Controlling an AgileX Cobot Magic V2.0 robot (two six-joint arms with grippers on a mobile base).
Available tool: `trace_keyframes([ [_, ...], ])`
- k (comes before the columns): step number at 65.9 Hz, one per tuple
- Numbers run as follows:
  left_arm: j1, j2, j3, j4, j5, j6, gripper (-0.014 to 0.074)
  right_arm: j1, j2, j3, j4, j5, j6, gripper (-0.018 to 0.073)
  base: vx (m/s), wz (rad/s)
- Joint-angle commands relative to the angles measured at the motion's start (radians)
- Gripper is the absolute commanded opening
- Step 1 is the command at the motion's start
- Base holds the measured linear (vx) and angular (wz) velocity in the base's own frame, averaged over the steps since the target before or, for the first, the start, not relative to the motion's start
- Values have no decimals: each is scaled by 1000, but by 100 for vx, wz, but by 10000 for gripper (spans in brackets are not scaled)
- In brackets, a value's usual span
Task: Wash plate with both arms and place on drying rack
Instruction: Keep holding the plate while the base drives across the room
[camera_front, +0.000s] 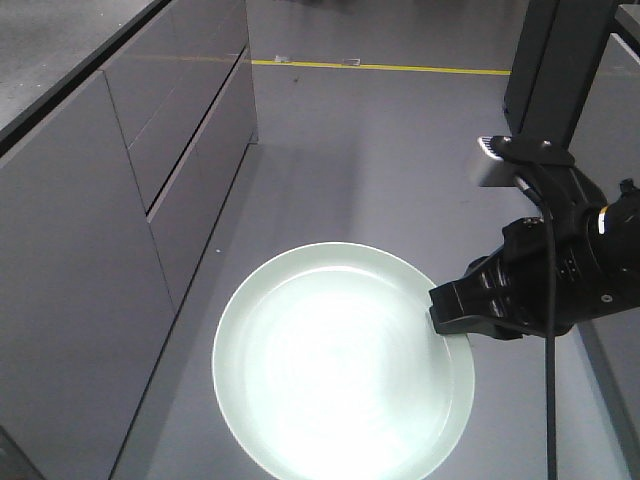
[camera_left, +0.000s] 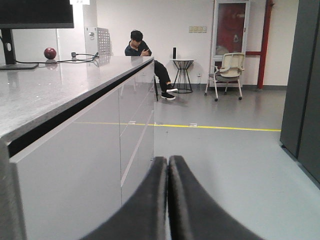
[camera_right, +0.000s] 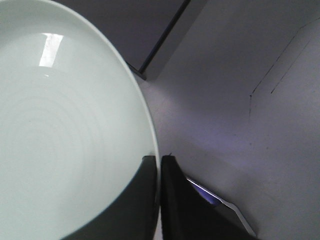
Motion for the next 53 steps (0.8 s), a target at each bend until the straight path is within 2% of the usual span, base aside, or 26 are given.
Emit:
trace_keyframes([
  [1, -6, -12, -28, -8, -77, 0, -7, -1, -28, -26, 29, -32, -5, -9, 23, -3],
  [53, -6, -12, -28, -8, -77, 0, -7, -1, -28, -26, 29, -32, -5, -9, 25, -4],
])
